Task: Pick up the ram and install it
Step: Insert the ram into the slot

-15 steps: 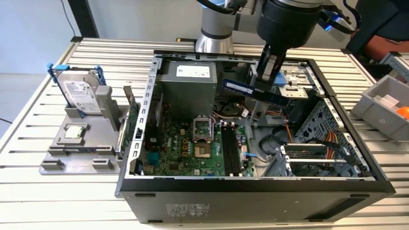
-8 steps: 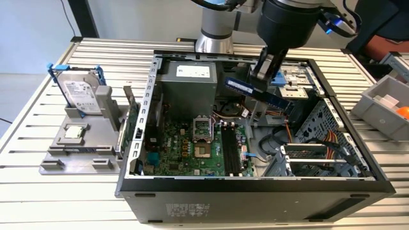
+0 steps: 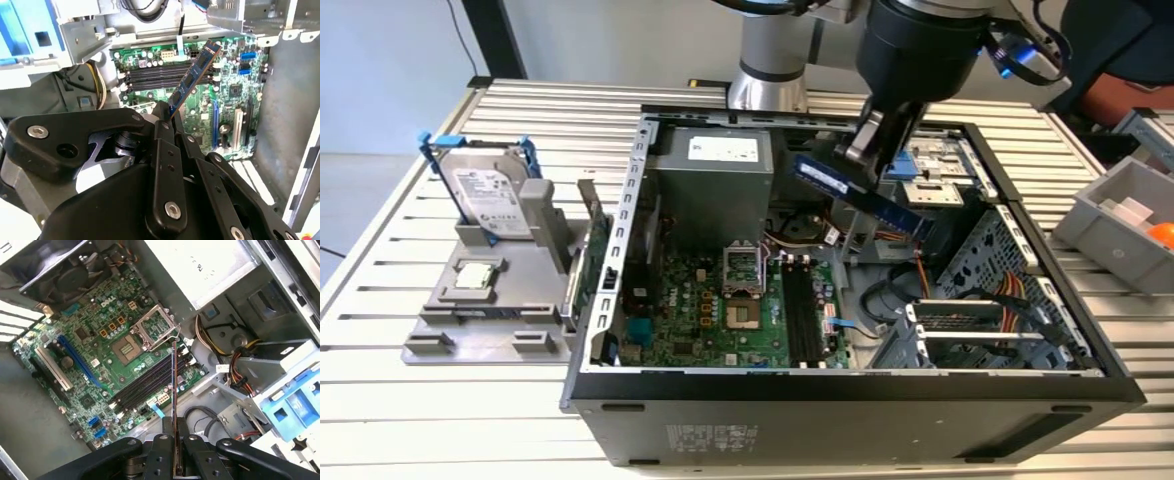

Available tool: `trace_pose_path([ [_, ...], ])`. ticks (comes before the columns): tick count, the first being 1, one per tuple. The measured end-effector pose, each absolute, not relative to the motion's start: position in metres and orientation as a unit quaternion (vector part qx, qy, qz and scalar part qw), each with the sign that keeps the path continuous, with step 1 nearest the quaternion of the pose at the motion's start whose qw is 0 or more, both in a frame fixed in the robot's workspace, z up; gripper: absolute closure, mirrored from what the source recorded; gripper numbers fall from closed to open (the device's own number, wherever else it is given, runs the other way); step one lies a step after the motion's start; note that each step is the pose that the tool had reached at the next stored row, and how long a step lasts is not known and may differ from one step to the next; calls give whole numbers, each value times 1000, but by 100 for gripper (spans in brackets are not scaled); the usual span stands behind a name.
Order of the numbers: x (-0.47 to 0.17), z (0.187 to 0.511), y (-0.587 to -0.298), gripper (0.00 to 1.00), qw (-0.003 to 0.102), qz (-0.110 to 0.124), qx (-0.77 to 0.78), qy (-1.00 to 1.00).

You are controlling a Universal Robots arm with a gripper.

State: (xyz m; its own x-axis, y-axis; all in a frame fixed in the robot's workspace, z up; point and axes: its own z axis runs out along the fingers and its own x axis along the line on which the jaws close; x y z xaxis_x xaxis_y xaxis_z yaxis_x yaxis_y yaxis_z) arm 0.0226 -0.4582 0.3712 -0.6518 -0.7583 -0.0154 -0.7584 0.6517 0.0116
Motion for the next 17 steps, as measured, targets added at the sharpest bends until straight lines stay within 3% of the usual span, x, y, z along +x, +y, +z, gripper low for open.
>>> trace_pose_path([
  [17,23,370,-458,100,6,8,-272,962],
])
